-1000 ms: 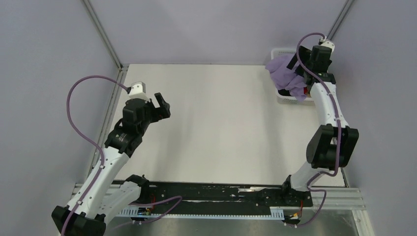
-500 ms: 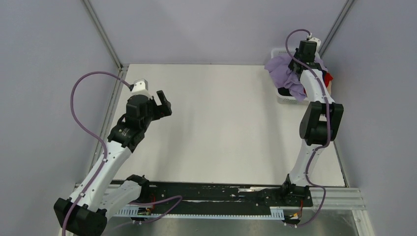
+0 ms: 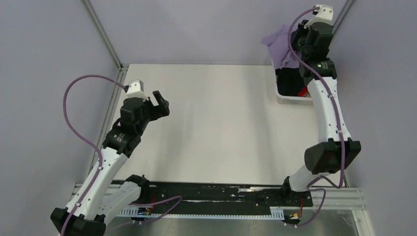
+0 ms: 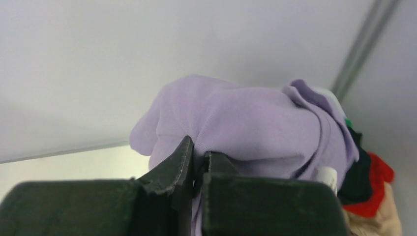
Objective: Fold and stack the t-shirts
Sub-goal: Move the tshirt to the center of the board
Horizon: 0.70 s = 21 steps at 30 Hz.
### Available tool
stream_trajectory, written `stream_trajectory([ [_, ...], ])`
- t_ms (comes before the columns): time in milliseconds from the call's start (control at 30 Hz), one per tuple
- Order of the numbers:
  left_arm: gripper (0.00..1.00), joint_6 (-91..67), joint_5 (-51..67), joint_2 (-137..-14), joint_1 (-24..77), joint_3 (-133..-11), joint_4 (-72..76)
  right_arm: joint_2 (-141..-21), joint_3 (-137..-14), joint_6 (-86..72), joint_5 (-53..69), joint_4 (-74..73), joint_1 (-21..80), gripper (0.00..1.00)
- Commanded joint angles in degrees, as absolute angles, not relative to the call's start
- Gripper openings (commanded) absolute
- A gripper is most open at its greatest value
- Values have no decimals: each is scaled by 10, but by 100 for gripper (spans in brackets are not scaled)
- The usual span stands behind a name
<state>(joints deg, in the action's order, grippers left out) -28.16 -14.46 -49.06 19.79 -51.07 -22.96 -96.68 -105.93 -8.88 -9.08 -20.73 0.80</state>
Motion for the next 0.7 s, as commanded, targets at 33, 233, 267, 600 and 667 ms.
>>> stream_trajectory([
  [33,100,-289,-140,-459,196,-522,-225,-833,-1060,-79,47,-138,70,0],
  [233,100,-301,-148,-428,196,-511,-242,-785,-1048,-170,265,-167,103,0],
  [267,100,-303,-151,-425,196,-508,-244,-781,-1041,-190,298,-170,107,0],
  [600,100,-323,-176,-397,196,-501,-287,-771,-828,-314,459,-176,155,0],
  [667,100,-324,-174,-401,196,-498,-287,-786,-760,-306,444,-176,153,4],
])
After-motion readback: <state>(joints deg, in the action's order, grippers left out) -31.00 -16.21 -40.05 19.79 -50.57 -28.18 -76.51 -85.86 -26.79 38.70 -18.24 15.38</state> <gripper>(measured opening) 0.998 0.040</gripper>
